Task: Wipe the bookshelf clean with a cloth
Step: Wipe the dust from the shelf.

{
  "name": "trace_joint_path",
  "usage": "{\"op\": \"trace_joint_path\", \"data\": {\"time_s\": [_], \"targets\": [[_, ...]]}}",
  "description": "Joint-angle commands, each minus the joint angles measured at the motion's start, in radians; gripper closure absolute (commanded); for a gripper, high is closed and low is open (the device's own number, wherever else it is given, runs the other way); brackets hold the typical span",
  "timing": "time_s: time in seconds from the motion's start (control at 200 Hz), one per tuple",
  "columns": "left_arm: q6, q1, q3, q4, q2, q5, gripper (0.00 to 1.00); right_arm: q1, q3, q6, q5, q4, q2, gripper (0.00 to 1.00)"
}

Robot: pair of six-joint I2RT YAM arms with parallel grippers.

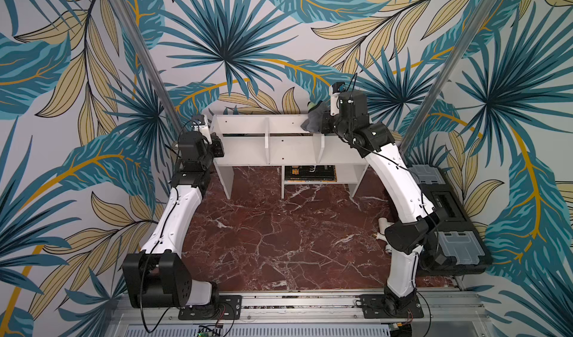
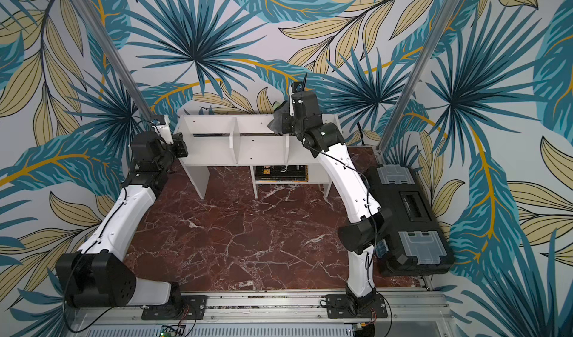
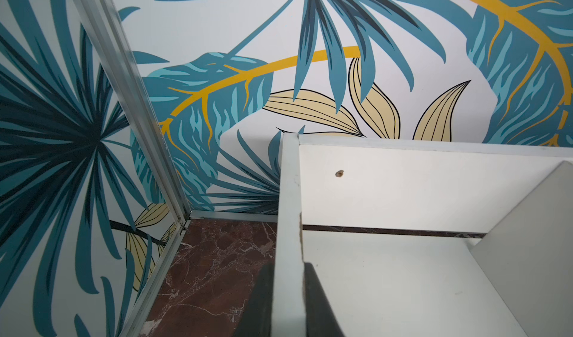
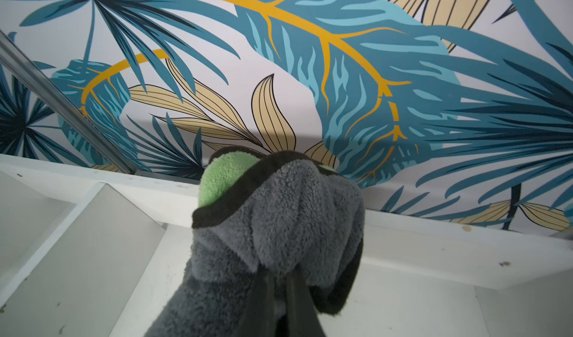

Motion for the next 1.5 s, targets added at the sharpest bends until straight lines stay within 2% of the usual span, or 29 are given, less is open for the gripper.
{"op": "trace_joint_path", "data": {"time_s": [0.0,0.14,0.25,0.346,0.406,0.511,0.821,1.122,1.287,1.492], "targets": [[-0.076,-0.014,-0.037,0.0,-0.008,0.027,1.0,-0.002,-0.054,-0.036,0.067,-0.081,-0.088,1.0],[-0.077,-0.013,-0.035,-0.001,-0.006,0.025,1.0,-0.006,-0.075,-0.046,0.125,-0.1,-0.12,1.0],[-0.074,-0.013,-0.035,-0.002,-0.01,0.025,1.0,-0.039,0.041,0.028,0.152,-0.214,-0.057,1.0],[-0.075,-0.013,-0.035,-0.003,-0.009,0.024,1.0,-0.085,0.089,0.125,0.043,-0.277,-0.02,1.0],[-0.077,-0.013,-0.034,-0.001,-0.008,0.028,1.0,-0.097,0.052,0.157,-0.059,-0.247,-0.025,1.0],[-0.078,-0.013,-0.034,-0.001,-0.006,0.03,1.0,-0.095,-0.018,0.189,-0.167,-0.186,-0.04,1.0],[-0.083,-0.014,-0.033,-0.001,-0.005,0.044,1.0,-0.09,-0.09,0.192,-0.22,-0.155,-0.062,1.0],[-0.086,-0.016,-0.031,-0.001,-0.006,0.051,1.0,-0.088,-0.014,0.112,-0.138,-0.155,-0.044,1.0],[-0.086,-0.015,-0.029,-0.003,-0.004,0.056,1.0,-0.07,-0.08,0.074,-0.136,0.047,-0.062,1.0],[-0.081,-0.015,-0.034,-0.002,-0.002,0.05,1.0,-0.069,0.13,0.036,-0.011,0.024,0.119,1.0]]}}
